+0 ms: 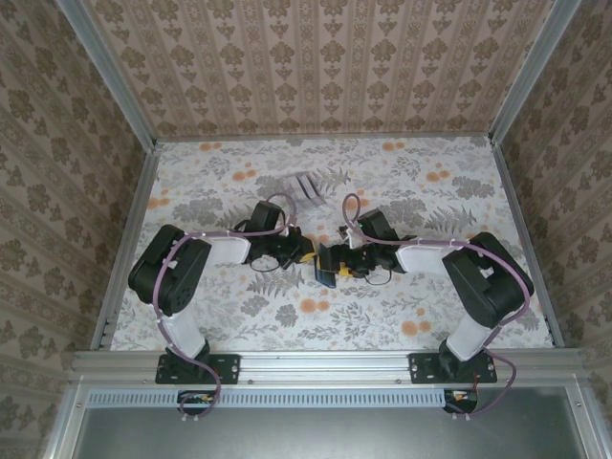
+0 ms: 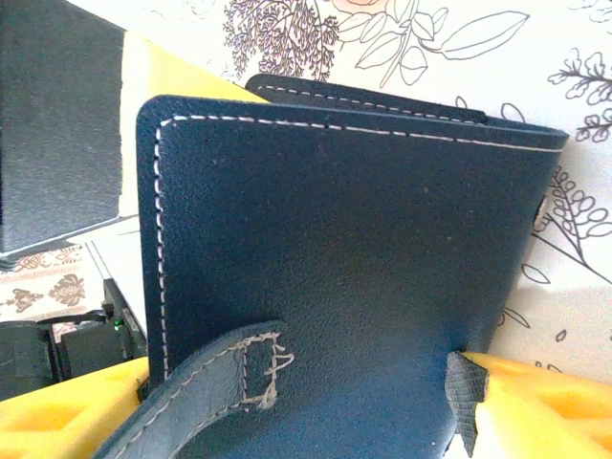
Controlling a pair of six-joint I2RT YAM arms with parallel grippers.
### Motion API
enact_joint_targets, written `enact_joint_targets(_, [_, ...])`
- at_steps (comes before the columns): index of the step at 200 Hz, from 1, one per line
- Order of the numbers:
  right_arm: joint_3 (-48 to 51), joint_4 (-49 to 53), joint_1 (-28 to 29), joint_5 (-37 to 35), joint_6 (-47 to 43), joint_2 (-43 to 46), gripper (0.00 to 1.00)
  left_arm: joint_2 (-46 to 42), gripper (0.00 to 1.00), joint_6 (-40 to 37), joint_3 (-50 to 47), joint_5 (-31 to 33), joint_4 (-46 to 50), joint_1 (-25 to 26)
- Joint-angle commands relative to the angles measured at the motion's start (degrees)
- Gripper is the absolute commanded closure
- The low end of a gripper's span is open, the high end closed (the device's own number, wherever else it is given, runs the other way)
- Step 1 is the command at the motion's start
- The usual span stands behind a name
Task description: Put the credit cards into the card holder
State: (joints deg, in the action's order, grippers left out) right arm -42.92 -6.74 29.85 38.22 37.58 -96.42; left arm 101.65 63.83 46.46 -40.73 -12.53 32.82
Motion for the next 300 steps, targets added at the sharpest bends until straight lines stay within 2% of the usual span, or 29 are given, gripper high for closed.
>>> enact_joint_targets(1, [-1.81,1.78,1.13,-1.45,-1.72,-2.14,0.23,0.35,1.0,3.17,-0.41,-1.41,-3.35,1.1])
enact_joint_targets(36, [-1.73,2.34,1.62,-3.8,-1.6,-2.45,0.24,0.05,1.0,3.67,-0.73,-1.4,-3.7,1.15])
enact_joint_targets(56, [-0.98,1.3,1.53,-4.38,-0.99,-2.46,0.31,-0.22,1.0,3.58,-0.92,-1.29,-3.41,1.2])
enact_joint_targets(97, [0.75,-2.32,1.37,-3.25,0.71,-2.32,0.51,-0.47,1.0,2.14,-0.76,-0.65,-1.45,1.11])
enact_joint_targets(196, [2.35,0.52,-1.6,-4.29,0.56,1.71,0.71,-3.88,1.0,-2.81,0.4,0.8,6.64,0.06])
enact_joint_targets(221, [2.82,3.36,-3.82,-4.12,-0.55,3.89,0.71,-4.69,1.0,-4.81,1.22,1.44,9.3,-0.03])
enact_joint_targets(248, [3.42,7.69,-7.25,-5.85,-2.46,5.62,0.62,-5.01,1.0,-5.55,1.89,1.17,10.68,-0.3])
enact_joint_targets(267, [2.86,14.29,-9.78,-12.03,-4.05,6.65,0.5,-4.92,1.0,-5.94,2.57,0.69,11.54,-0.3])
enact_joint_targets(300, [1.16,23.81,-12.16,-20.85,-5.53,10.83,0.45,-4.8,1.0,-5.83,4.07,-0.06,13.56,-0.12])
